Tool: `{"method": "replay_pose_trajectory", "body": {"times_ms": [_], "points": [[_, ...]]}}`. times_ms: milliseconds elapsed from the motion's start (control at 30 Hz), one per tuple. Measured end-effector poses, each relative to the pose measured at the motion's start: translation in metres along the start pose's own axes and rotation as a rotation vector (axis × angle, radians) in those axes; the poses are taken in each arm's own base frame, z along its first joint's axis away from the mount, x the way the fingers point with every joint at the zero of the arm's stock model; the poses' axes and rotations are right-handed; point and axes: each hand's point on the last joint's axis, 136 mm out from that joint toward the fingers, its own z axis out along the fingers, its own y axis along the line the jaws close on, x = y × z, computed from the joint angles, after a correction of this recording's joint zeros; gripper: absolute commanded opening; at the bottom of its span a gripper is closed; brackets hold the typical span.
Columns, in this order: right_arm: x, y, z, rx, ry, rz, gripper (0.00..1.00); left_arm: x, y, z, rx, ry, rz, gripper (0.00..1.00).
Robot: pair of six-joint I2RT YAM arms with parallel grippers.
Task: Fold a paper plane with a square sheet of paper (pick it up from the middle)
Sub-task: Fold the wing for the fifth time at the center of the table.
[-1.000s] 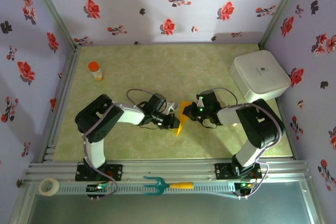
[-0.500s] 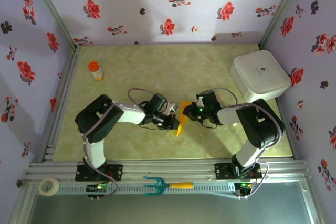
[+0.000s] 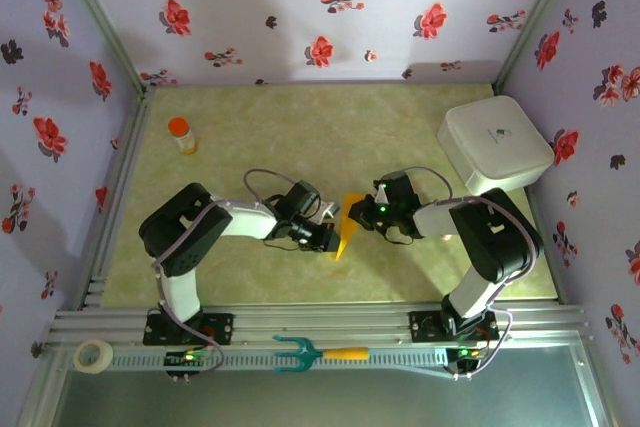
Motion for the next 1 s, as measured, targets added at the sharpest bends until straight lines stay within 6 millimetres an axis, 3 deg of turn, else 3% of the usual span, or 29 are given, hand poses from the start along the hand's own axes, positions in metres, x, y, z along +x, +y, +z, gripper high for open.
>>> {"method": "replay_pose_trajectory", "body": {"times_ms": [133, 200, 367, 533, 667, 900, 1000], "points": [[0.000, 0.000, 0.000, 0.002, 0.001, 0.001, 0.12, 0.000, 0.000, 0.000, -0.001, 0.000, 0.002, 0.08], [0.000, 0.000, 0.000, 0.002, 0.001, 0.001, 0.12, 0.000, -0.001, 0.000, -0.007, -0.003, 0.004, 0.00], [0.000, 0.000, 0.000, 0.002, 0.001, 0.001, 0.12, 0.003, 0.000, -0.001, -0.021, -0.002, 0.012, 0.00], [0.000, 0.000, 0.000, 0.002, 0.001, 0.001, 0.12, 0.003, 0.000, -0.001, -0.028, -0.006, 0.016, 0.11], [0.000, 0.000, 0.000, 0.002, 0.002, 0.001, 0.12, 0.007, 0.002, -0.003, -0.039, 0.000, 0.014, 0.00], [0.000, 0.000, 0.000, 0.003, 0.003, 0.002, 0.12, 0.007, 0.002, -0.003, -0.043, -0.004, 0.014, 0.12], [0.000, 0.000, 0.000, 0.004, 0.002, 0.002, 0.12, 0.011, 0.002, -0.004, -0.046, 0.014, 0.006, 0.00]]}}
